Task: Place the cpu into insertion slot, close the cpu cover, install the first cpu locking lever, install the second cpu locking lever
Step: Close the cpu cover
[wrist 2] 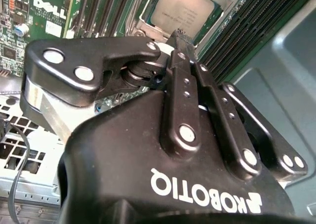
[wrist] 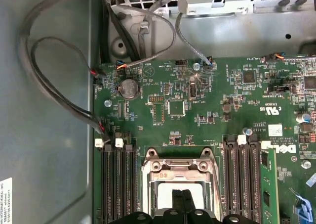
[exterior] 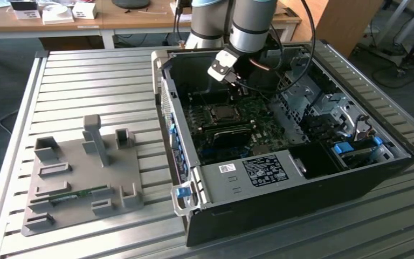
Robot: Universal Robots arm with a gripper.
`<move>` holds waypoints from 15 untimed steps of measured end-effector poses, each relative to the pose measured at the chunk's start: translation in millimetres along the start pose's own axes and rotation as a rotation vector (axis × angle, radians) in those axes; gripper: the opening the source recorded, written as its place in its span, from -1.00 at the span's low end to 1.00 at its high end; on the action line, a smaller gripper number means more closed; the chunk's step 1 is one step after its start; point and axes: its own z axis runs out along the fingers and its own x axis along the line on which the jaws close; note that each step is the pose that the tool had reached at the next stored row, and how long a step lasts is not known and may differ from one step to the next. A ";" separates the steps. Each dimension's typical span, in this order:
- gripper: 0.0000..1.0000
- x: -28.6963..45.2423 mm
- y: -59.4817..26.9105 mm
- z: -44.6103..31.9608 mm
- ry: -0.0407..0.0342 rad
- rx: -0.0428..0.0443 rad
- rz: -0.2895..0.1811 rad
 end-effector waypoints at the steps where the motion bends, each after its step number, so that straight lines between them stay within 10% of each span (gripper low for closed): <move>1: -0.79 0.0 -0.1 0.0 0.0000 0.0000 0.000; 8: -0.79 -0.1 -0.5 0.1 0.0006 0.0006 -0.014; 15: -0.79 -0.1 -0.5 0.7 0.0049 0.0057 -0.132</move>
